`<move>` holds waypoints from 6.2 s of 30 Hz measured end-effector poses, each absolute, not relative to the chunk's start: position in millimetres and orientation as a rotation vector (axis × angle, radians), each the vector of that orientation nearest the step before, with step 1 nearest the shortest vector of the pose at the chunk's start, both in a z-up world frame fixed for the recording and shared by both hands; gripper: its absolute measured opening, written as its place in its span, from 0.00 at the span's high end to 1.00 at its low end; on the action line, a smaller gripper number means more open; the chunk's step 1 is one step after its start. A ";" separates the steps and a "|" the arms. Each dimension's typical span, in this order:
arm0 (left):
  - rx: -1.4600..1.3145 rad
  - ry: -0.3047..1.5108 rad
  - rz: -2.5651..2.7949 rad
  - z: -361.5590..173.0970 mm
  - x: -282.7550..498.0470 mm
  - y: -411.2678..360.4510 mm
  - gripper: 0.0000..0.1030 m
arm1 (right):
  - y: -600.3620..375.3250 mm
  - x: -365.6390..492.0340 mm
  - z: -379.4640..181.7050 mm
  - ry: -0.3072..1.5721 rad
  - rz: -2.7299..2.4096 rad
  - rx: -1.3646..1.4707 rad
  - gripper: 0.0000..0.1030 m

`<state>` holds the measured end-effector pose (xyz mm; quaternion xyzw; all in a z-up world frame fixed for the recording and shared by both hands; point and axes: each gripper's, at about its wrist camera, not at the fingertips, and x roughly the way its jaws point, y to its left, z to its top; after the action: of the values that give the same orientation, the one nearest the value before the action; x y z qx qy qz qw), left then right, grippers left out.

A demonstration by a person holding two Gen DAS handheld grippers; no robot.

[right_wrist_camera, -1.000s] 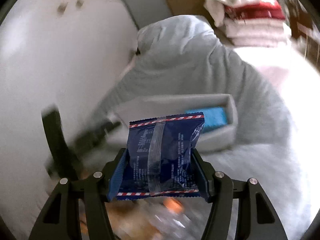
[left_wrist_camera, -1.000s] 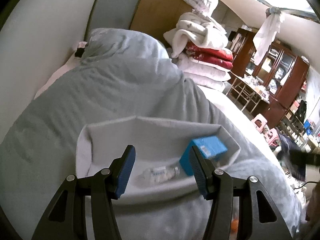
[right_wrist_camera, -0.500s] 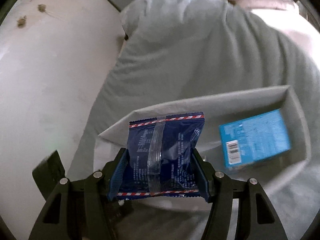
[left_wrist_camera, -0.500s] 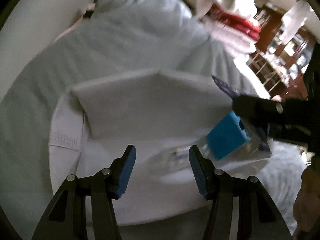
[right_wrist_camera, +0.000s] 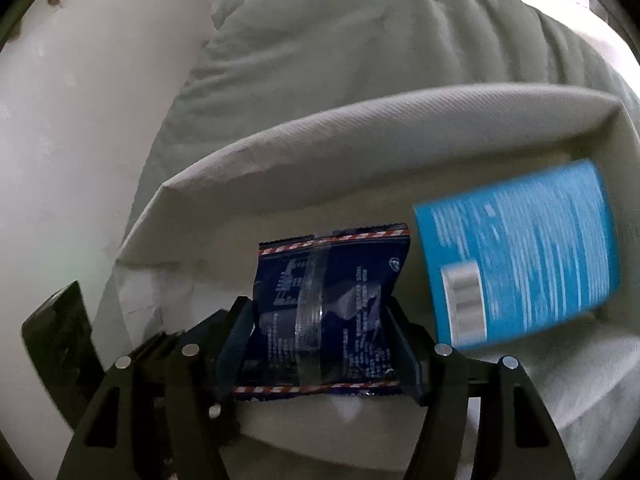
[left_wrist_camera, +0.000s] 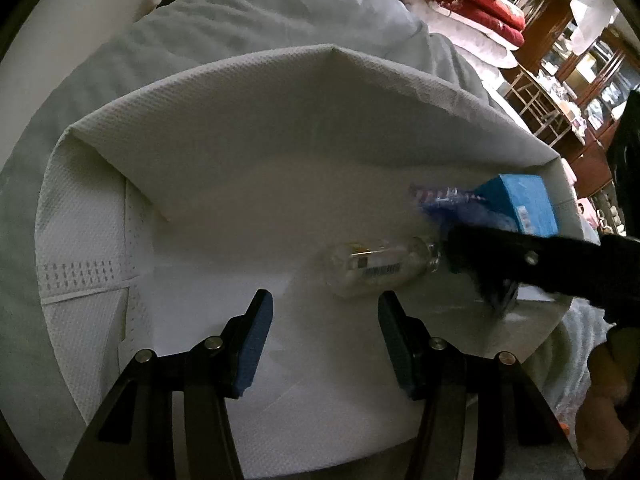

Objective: Organize objects
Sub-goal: 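Drop the blue packet into the white basket beside the box, then grasp the clear plastic jar with the right gripper, then carry the clear jar into the white basket and open the right gripper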

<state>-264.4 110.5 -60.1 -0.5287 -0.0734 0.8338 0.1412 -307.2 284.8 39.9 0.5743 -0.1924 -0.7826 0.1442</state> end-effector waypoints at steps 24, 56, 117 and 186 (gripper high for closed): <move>-1.276 -0.074 2.521 -34.7 -242.8 117.7 0.47 | 326.5 -196.1 105.1 -0.305 -2.437 1.355 0.33; -1.016 -0.062 2.417 4.0 -182.0 129.4 0.46 | 298.8 -122.1 77.0 0.147 -2.333 1.509 0.40; -1.038 -0.108 2.386 -1.3 -186.3 126.7 0.45 | 322.0 -147.1 80.0 -0.156 -2.550 1.479 0.56; -1.321 -0.346 2.506 -34.2 -226.7 80.0 0.72 | 270.0 -350.1 13.1 -1.126 -2.082 1.764 0.53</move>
<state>-226.7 80.0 -34.2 -0.4579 -0.1201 0.8691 0.1434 -350.1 270.0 13.1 0.5948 -0.3798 -0.7022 0.0947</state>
